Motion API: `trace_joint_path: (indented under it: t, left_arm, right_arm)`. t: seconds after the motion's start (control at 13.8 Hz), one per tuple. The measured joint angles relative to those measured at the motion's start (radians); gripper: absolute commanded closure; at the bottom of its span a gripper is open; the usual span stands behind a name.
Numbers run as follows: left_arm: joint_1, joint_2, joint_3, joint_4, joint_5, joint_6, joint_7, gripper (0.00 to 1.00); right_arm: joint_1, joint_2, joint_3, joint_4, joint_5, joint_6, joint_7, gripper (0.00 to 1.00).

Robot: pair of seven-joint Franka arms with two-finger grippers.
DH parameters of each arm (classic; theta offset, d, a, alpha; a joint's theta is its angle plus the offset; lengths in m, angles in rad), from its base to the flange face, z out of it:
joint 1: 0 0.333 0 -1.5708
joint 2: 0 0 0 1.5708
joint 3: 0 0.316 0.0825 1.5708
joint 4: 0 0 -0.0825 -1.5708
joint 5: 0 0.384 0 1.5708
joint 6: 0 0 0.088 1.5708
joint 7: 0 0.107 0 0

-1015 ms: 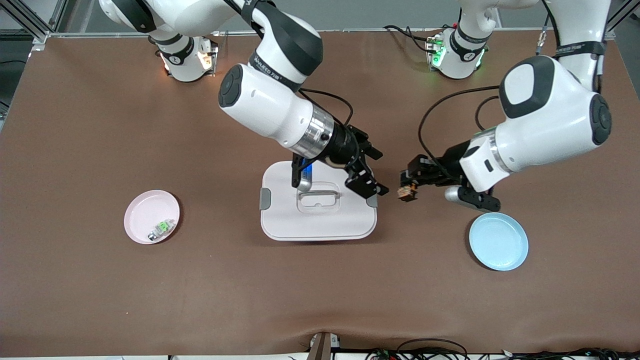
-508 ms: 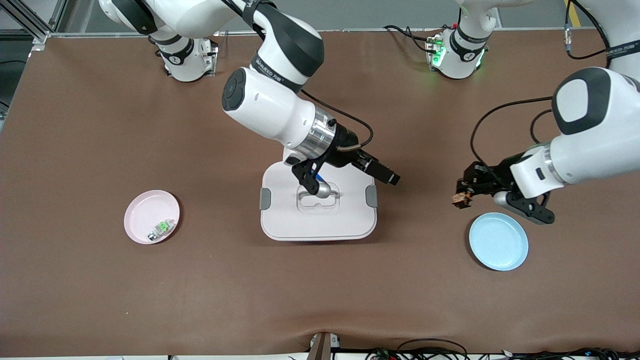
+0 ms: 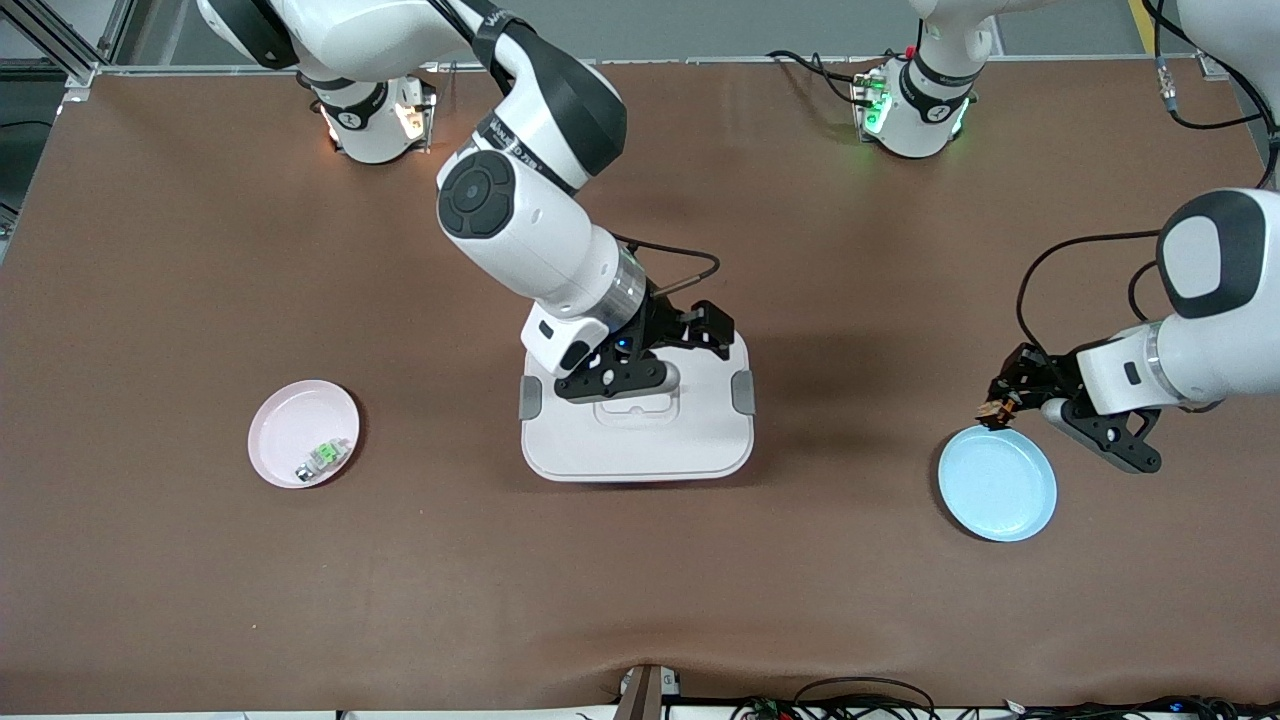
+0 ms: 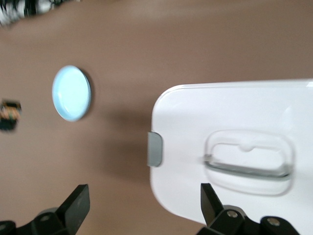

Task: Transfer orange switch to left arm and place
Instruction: 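Lower the switch onto the blue plate with the left gripper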

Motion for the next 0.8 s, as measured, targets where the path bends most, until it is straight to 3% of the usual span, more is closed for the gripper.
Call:
trace_joint_path:
  t: [0.44, 0.8]
  left_arm:
    - [0.033, 0.107, 0.000, 0.000, 0.183, 0.098, 0.194, 1.00]
    - [0.078, 0.214, 0.001, 0.013, 0.212, 0.250, 0.481, 1.00]
  right_arm:
    - [-0.002, -0.046, -0.008, 0.005, -0.212, -0.187, -0.472, 0.00]
    - [-0.074, -0.137, -0.017, 0.013, -0.236, -0.364, -0.603, 0.00]
